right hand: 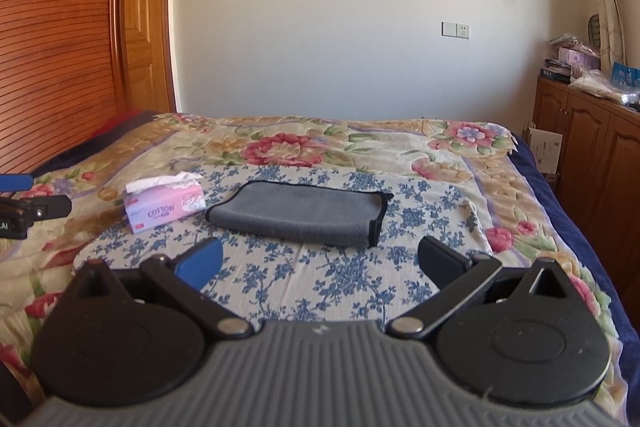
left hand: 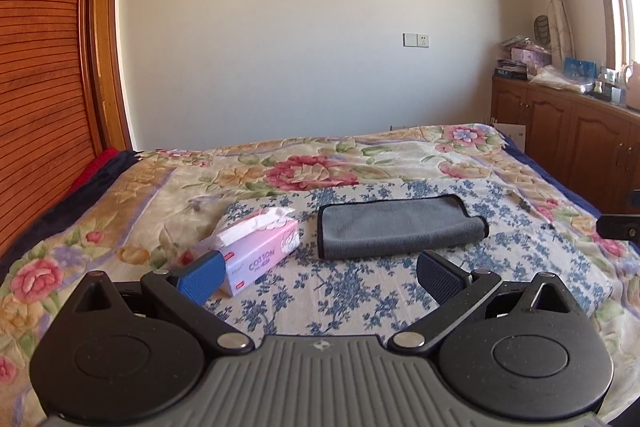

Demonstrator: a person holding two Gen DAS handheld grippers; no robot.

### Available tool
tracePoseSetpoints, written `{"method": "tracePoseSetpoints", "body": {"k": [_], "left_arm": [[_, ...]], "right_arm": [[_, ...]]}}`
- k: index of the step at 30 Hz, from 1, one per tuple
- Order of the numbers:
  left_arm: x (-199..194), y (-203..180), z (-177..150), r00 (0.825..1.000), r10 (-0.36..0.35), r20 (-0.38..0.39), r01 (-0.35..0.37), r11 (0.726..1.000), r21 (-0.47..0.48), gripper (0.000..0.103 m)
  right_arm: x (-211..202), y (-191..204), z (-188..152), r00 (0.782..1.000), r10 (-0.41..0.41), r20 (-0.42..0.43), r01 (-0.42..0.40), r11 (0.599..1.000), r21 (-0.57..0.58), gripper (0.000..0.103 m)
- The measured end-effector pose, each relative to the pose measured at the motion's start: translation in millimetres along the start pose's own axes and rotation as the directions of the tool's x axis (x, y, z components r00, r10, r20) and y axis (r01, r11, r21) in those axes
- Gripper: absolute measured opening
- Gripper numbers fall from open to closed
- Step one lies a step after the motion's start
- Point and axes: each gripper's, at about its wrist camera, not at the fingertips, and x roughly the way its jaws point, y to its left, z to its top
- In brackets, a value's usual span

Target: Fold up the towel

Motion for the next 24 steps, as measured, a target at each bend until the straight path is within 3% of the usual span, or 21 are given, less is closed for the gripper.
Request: {"method": "tracePoseSetpoints", "body": {"k": [16, 24], "left_arm": [[-0.4, 8.4, -36.1, 0.999, 0.037, -0.011, -0.037, 0.999, 0.026, 0.103], [3.9, 14.8, -44.2, 0.998, 0.055, 0.017, -0.055, 0.998, 0.002, 0.103]], "right_arm": [[-2.7, -1.7, -24.2, 0.999, -0.054, 0.000, 0.054, 0.998, 0.012, 0.103], [-5.6, -5.9, -28.6, 0.995, -0.086, 0.042, 0.084, 0.996, 0.035, 0.103]]}}
